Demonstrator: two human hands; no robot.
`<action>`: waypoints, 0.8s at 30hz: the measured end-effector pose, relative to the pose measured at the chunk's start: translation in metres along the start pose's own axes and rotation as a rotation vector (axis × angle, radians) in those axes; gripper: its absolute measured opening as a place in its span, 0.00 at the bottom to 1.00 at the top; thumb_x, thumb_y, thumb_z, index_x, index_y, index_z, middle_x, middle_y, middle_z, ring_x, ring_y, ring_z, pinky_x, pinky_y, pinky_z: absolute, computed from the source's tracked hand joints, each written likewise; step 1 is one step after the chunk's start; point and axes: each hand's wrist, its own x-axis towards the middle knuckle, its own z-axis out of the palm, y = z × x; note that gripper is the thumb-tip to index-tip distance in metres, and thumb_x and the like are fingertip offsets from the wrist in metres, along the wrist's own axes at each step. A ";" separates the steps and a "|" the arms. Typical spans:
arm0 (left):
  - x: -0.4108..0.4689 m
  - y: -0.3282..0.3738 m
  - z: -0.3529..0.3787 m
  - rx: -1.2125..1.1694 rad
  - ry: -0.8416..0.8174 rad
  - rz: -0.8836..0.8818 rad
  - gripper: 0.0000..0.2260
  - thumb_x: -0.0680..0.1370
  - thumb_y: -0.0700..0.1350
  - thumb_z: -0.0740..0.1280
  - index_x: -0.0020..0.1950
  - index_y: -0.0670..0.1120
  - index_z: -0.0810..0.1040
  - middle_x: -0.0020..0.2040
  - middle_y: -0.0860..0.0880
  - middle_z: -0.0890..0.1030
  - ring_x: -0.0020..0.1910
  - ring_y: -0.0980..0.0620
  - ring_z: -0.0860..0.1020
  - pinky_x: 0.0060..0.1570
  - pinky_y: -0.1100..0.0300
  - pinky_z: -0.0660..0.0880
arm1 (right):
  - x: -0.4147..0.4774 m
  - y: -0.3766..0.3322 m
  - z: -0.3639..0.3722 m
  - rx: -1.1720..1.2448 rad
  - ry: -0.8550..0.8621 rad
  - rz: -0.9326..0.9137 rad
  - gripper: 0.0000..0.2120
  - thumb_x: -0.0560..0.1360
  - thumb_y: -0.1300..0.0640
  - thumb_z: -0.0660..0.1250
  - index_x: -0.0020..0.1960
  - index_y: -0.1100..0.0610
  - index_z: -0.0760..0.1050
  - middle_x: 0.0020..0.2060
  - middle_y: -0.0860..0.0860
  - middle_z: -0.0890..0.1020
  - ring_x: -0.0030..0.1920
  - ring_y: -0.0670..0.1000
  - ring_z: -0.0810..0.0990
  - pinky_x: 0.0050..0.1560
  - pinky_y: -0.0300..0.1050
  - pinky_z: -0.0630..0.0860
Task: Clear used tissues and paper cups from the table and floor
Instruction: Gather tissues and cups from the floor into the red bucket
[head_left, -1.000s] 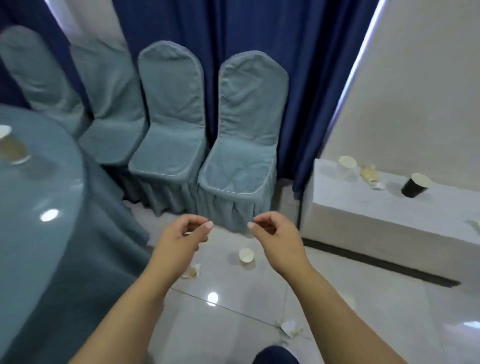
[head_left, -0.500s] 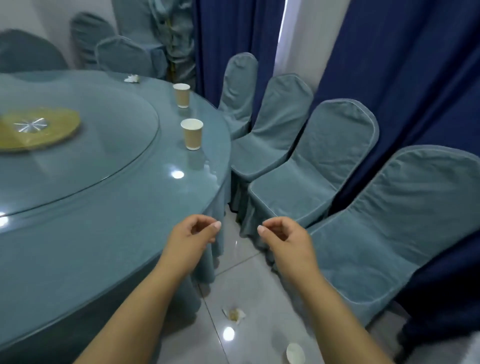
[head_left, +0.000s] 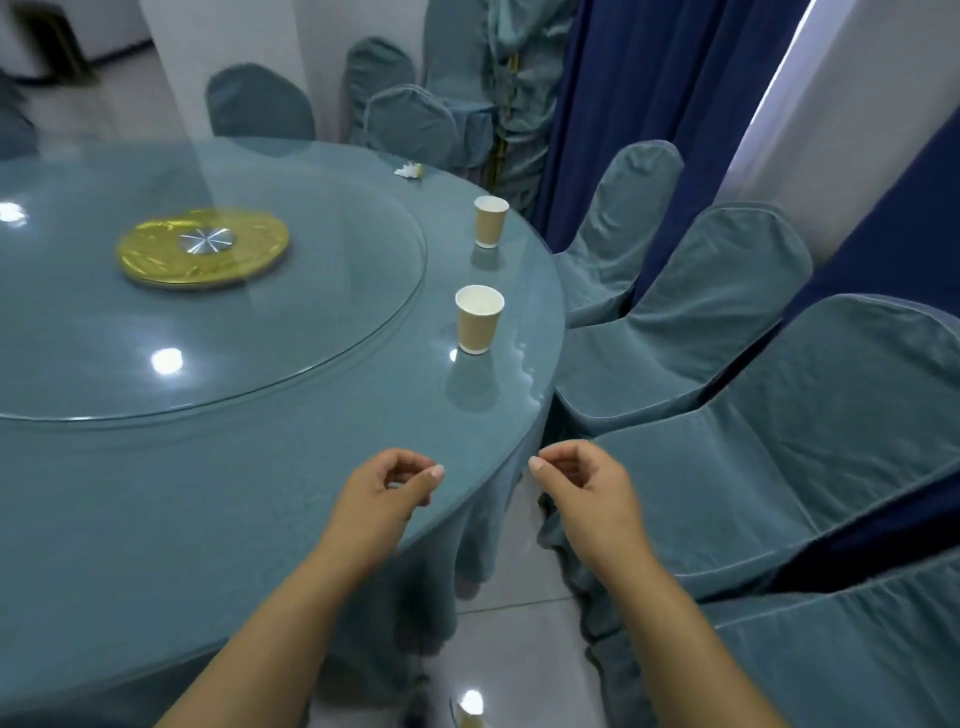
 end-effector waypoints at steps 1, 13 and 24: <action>0.015 0.001 0.002 -0.002 0.012 -0.001 0.04 0.75 0.40 0.69 0.40 0.46 0.77 0.39 0.44 0.80 0.38 0.49 0.78 0.38 0.60 0.72 | 0.016 0.001 0.003 -0.003 -0.013 -0.005 0.03 0.72 0.55 0.71 0.41 0.50 0.78 0.38 0.47 0.82 0.41 0.46 0.80 0.42 0.40 0.77; 0.217 0.038 0.060 0.098 0.040 0.037 0.13 0.72 0.43 0.73 0.54 0.48 0.75 0.51 0.49 0.77 0.42 0.55 0.76 0.39 0.68 0.71 | 0.207 -0.003 0.002 -0.039 0.045 0.022 0.04 0.72 0.58 0.72 0.40 0.53 0.78 0.35 0.46 0.81 0.38 0.45 0.78 0.44 0.39 0.76; 0.331 0.035 0.122 0.473 0.194 -0.007 0.55 0.61 0.53 0.80 0.77 0.56 0.45 0.76 0.47 0.48 0.75 0.45 0.49 0.71 0.53 0.52 | 0.345 0.030 -0.023 -0.137 -0.115 0.046 0.03 0.72 0.57 0.71 0.41 0.55 0.78 0.35 0.47 0.79 0.36 0.43 0.76 0.38 0.31 0.72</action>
